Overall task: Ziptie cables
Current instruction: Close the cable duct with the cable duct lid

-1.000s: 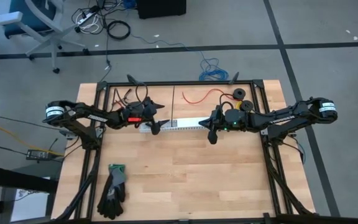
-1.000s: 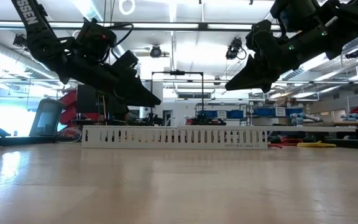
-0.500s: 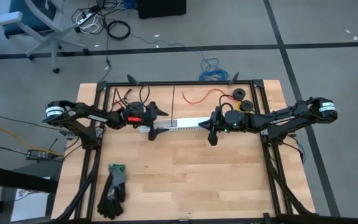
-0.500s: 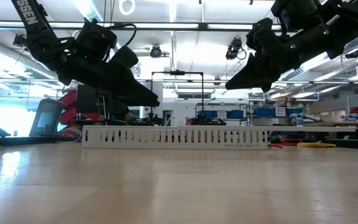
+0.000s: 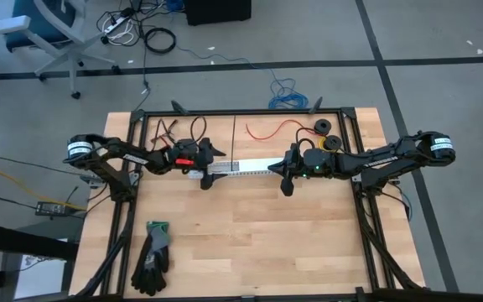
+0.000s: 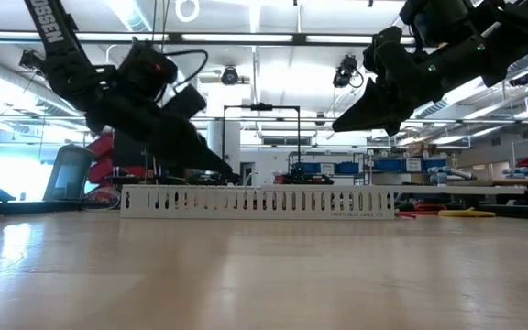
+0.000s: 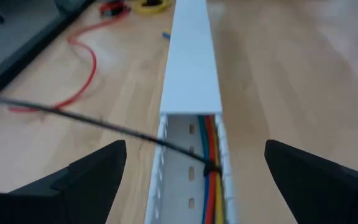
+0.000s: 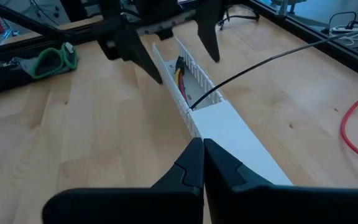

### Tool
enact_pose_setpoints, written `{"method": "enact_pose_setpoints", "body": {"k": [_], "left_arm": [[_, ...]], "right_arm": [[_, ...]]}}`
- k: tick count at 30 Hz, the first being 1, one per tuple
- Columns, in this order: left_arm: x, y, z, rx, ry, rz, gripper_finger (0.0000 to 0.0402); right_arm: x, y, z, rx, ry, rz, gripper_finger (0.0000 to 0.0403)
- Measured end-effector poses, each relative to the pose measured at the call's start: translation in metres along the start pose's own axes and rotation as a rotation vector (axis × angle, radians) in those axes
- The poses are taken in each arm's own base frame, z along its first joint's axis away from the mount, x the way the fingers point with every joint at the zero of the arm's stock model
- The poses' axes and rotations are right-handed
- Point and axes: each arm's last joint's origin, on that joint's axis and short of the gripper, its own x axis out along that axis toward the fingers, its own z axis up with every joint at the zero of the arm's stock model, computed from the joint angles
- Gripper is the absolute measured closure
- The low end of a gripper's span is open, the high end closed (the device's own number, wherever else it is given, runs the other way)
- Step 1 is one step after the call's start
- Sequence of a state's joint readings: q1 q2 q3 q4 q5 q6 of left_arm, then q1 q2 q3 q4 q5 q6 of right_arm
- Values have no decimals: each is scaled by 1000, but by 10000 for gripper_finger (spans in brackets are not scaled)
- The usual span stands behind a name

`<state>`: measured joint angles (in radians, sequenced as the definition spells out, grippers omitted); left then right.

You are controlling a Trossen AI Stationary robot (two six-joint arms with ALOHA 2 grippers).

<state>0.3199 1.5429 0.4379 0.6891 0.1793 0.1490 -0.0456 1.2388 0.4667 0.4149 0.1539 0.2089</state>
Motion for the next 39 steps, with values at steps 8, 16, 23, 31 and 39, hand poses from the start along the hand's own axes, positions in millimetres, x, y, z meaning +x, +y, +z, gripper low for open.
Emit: {"method": "enact_pose_setpoints", "body": {"k": [8, 16, 23, 31, 39], "left_arm": [[25, 4, -5, -9, 74, -11, 7], [43, 5, -16, 28, 157, -28, 7], [48, 7, -11, 34, 123, -22, 8], [48, 7, -11, 33, 129, -16, 8], [47, 7, -12, 32, 136, -12, 9]], "right_arm": [[0, 0, 0, 62, -3, 1, 403], [-1, 6, 0, 84, -4, 26, 403], [-2, 12, -2, 97, 0, 49, 403], [-2, 12, -1, 98, -8, 50, 403], [-2, 11, -1, 99, -14, 31, 403]]}}
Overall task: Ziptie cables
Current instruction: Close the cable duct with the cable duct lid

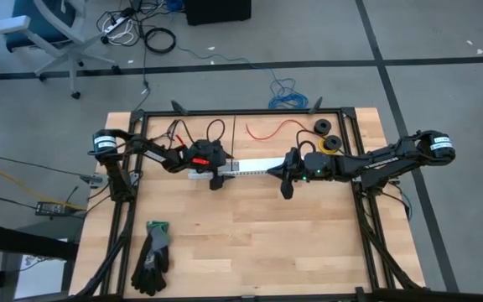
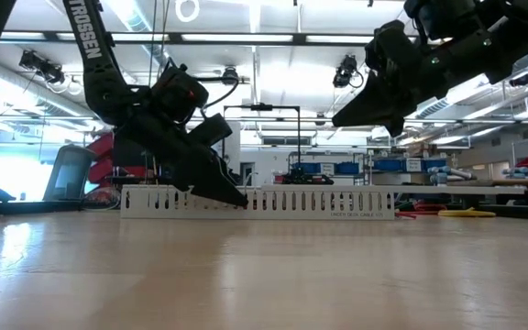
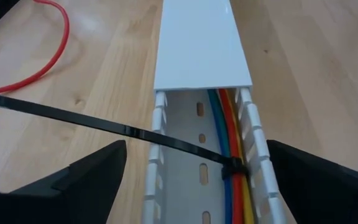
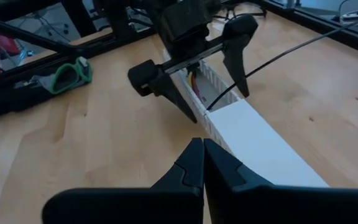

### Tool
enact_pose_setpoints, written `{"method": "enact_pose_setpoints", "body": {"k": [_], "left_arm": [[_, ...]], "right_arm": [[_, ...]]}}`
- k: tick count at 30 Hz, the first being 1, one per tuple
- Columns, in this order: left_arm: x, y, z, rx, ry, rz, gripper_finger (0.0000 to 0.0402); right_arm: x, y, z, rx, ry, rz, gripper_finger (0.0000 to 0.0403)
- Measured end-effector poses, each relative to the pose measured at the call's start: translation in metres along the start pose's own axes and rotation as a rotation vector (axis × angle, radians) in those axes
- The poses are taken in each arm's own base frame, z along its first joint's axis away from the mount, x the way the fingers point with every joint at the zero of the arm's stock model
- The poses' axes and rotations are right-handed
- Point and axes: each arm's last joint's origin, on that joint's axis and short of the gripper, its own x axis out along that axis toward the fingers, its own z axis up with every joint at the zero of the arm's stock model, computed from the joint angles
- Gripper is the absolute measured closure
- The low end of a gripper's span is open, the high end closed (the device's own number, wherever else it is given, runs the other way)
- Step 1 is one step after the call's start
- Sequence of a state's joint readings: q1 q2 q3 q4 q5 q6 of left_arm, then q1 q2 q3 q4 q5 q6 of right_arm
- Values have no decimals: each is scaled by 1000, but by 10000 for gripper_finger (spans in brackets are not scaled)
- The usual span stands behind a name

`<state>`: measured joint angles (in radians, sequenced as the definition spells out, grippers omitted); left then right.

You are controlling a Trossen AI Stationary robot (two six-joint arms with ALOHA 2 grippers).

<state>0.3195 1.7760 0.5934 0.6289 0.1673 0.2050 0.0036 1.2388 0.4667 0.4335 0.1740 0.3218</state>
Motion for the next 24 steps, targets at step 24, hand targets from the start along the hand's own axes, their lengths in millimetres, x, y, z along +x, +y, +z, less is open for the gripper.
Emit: {"method": "enact_pose_setpoints", "body": {"k": [24], "left_arm": [[0, 0, -2, -3, 18, 17, 47]], "right_arm": [[1, -9, 2, 26, -6, -53, 403]]}}
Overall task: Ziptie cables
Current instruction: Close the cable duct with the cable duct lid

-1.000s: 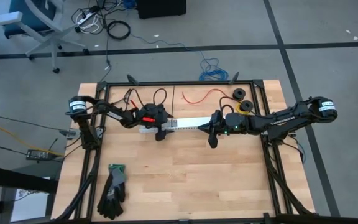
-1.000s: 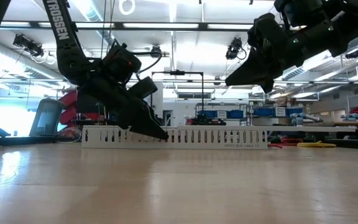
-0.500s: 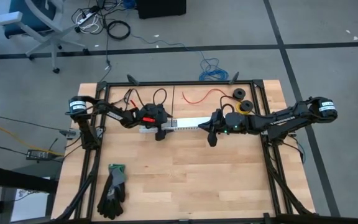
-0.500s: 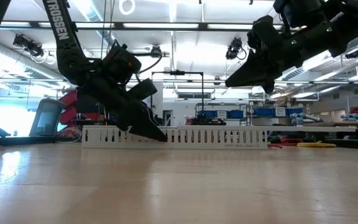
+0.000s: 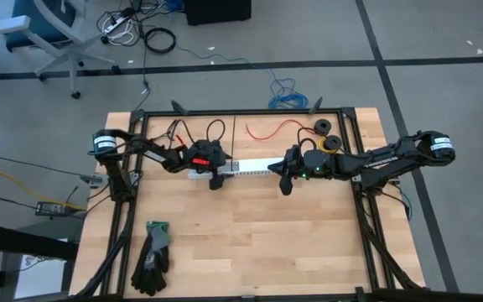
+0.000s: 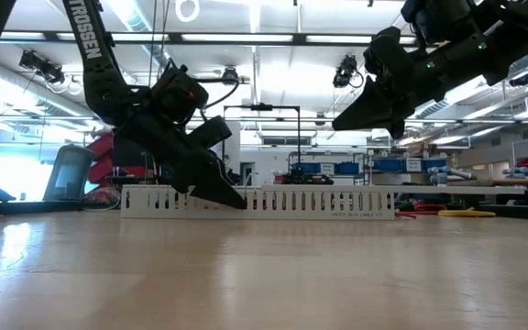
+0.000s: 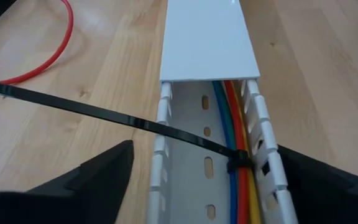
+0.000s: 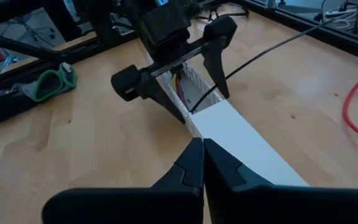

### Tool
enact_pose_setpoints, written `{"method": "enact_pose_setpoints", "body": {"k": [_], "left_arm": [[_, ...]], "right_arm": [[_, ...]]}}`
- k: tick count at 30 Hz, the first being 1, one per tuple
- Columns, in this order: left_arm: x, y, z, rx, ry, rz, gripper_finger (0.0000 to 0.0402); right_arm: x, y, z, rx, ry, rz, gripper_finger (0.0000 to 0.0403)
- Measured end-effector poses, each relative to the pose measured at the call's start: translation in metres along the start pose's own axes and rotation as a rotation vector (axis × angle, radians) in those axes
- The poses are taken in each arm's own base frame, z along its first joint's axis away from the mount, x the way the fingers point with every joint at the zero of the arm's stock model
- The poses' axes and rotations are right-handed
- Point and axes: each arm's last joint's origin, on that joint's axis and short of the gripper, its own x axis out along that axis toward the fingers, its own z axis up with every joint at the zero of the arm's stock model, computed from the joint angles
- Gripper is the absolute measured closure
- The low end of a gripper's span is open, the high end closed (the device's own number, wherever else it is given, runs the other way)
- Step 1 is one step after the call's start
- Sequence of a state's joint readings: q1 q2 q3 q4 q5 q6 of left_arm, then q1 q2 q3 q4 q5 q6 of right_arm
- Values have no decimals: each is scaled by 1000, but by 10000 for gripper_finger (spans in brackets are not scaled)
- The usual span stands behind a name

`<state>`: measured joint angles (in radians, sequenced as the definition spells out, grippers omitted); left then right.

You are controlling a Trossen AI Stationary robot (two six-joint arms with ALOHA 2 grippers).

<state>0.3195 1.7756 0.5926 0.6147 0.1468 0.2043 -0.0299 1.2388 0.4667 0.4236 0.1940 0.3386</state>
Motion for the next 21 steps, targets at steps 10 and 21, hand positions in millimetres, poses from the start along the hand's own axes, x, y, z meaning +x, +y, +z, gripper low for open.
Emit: {"method": "enact_pose_setpoints", "body": {"k": [10, 21], "left_arm": [[0, 0, 3, 1, -32, -17, 129], [0, 0, 3, 1, -31, -18, 144]], "right_arm": [[0, 0, -1, -2, 8, -3, 403], [33, -13, -18, 8, 148, -88, 403]]}}
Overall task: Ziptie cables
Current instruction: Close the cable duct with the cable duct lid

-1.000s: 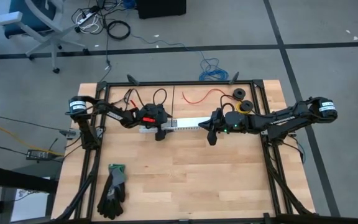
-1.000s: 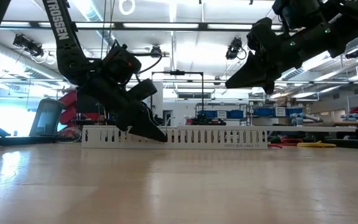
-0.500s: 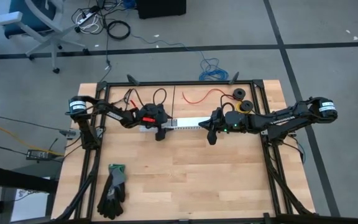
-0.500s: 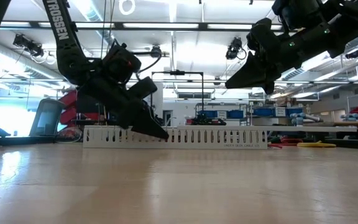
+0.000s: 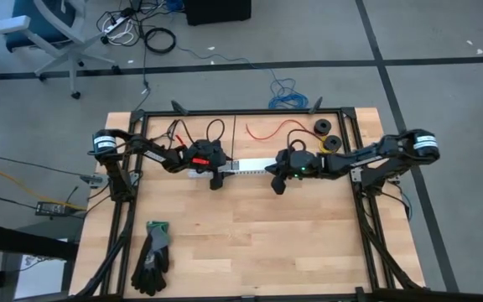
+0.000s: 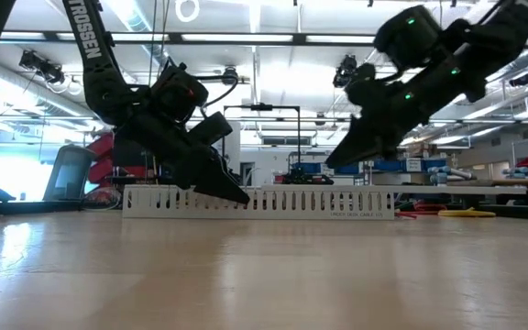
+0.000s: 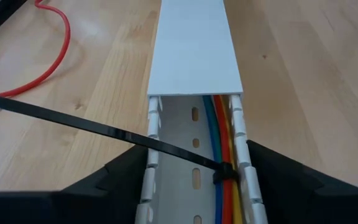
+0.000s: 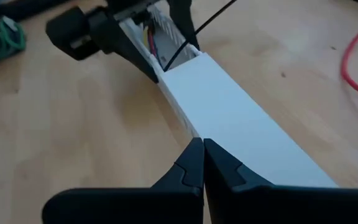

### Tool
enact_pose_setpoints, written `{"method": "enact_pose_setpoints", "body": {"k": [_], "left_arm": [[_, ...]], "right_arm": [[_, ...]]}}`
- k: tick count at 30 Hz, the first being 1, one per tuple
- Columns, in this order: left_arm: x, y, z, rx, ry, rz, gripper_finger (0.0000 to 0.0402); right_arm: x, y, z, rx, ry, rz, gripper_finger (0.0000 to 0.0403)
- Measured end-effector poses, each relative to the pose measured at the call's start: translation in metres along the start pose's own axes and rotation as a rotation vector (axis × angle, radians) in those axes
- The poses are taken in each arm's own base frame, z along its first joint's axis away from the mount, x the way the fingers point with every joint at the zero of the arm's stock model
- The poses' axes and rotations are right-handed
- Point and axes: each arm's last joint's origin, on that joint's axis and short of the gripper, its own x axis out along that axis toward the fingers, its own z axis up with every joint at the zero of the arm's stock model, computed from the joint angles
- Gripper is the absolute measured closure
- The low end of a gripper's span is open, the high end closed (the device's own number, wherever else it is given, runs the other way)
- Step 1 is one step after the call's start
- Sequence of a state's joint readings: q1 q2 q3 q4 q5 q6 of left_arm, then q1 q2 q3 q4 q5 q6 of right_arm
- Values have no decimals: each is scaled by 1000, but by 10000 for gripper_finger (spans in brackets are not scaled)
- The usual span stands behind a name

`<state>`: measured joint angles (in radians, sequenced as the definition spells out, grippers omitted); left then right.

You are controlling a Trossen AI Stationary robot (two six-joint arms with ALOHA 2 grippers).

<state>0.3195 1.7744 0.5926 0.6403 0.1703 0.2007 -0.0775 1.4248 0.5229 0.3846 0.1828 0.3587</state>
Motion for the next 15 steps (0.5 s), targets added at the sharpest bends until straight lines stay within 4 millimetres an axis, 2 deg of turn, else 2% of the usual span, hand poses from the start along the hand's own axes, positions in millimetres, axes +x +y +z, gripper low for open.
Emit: {"method": "enact_pose_setpoints", "body": {"k": [8, 15], "left_arm": [[0, 0, 0, 0, 1, 0, 144], [0, 0, 0, -2, 4, 0, 145]], "right_arm": [[23, 0, 15, -59, 10, -26, 403], [34, -1, 26, -65, 154, -69, 403]]}}
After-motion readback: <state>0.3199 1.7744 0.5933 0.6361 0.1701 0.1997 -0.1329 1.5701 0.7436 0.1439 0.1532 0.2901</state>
